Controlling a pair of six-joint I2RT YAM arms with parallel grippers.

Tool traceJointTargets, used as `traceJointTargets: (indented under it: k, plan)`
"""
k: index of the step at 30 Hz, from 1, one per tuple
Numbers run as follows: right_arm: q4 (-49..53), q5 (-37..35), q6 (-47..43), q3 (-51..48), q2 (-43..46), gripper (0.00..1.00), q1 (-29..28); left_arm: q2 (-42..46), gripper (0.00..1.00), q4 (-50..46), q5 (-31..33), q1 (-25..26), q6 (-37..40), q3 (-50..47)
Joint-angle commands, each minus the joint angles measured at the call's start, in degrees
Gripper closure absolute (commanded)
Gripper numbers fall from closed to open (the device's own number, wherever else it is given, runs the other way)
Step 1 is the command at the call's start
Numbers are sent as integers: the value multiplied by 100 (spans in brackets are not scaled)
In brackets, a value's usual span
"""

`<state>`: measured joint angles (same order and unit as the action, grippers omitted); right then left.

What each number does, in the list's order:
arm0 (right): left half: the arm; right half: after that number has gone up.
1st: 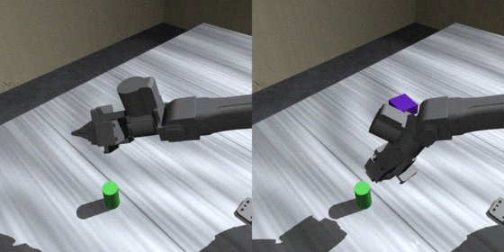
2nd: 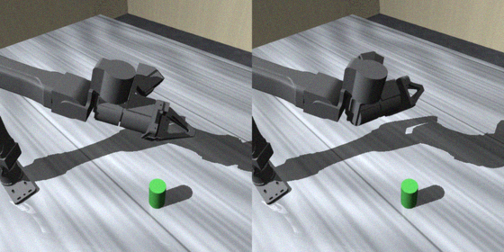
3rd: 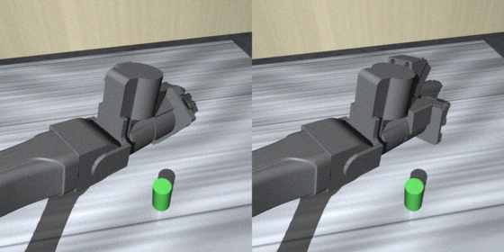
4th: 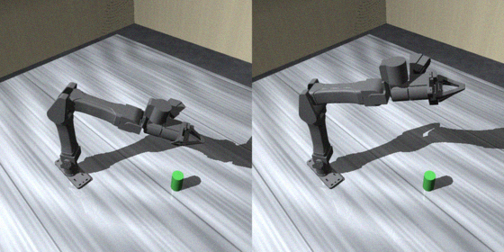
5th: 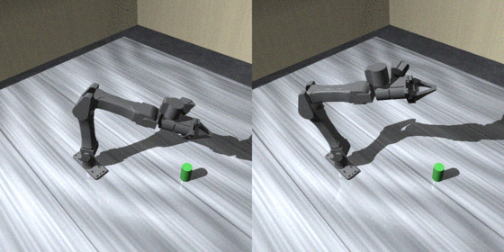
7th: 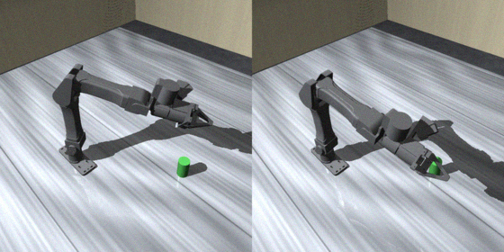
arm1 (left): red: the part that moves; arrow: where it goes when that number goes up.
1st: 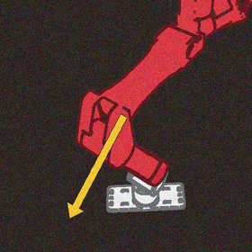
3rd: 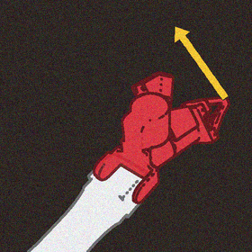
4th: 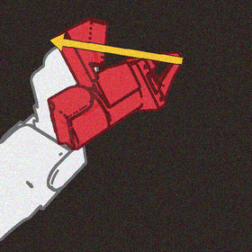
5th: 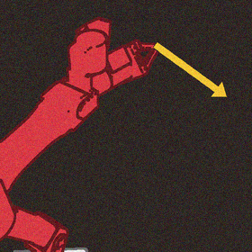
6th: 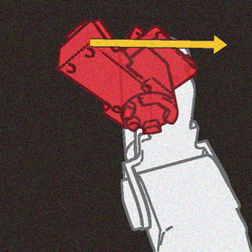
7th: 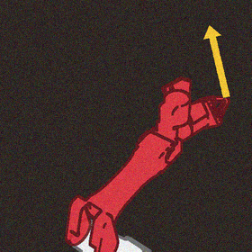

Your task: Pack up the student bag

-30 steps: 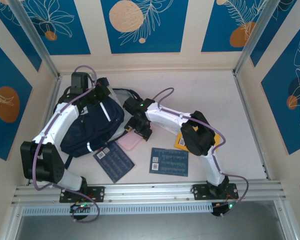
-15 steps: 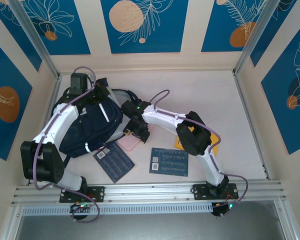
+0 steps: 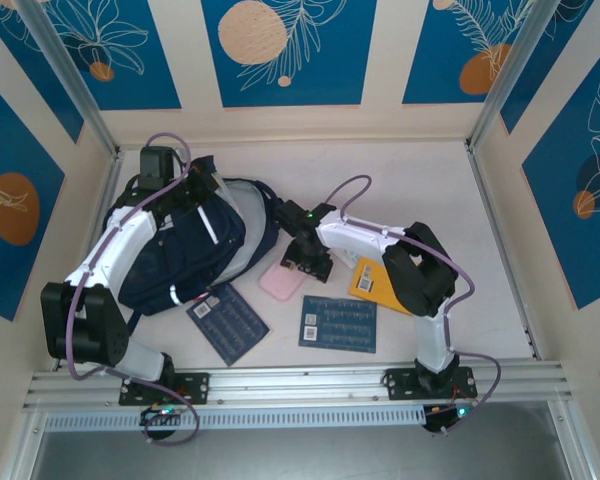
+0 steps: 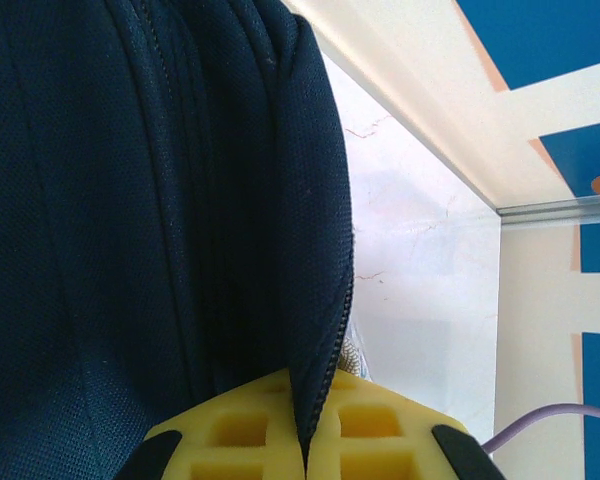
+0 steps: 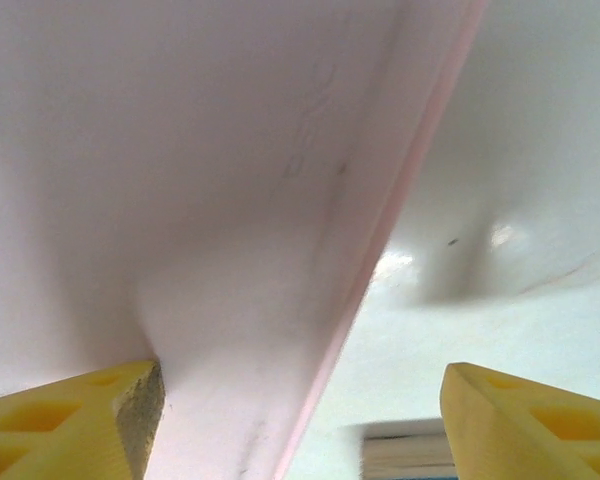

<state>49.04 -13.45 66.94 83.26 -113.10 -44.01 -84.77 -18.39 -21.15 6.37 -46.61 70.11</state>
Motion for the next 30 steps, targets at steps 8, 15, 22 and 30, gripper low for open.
traceJointTargets:
  k: [8, 15, 22, 30]
  plan:
    - [831, 239, 801, 637, 27, 1, -156, -43, 100, 146, -197, -112, -45, 29]
    - [648, 459, 1936, 843, -200, 1, -239, 47, 100, 125, -170, -110, -24, 4]
    - [840, 326, 2183, 1331, -691, 1, -271, 107, 100, 117, -153, -116, -20, -6]
    - [906, 472, 2124, 1675, -1277, 1, -240, 88, 100, 156, -190, -110, -38, -6]
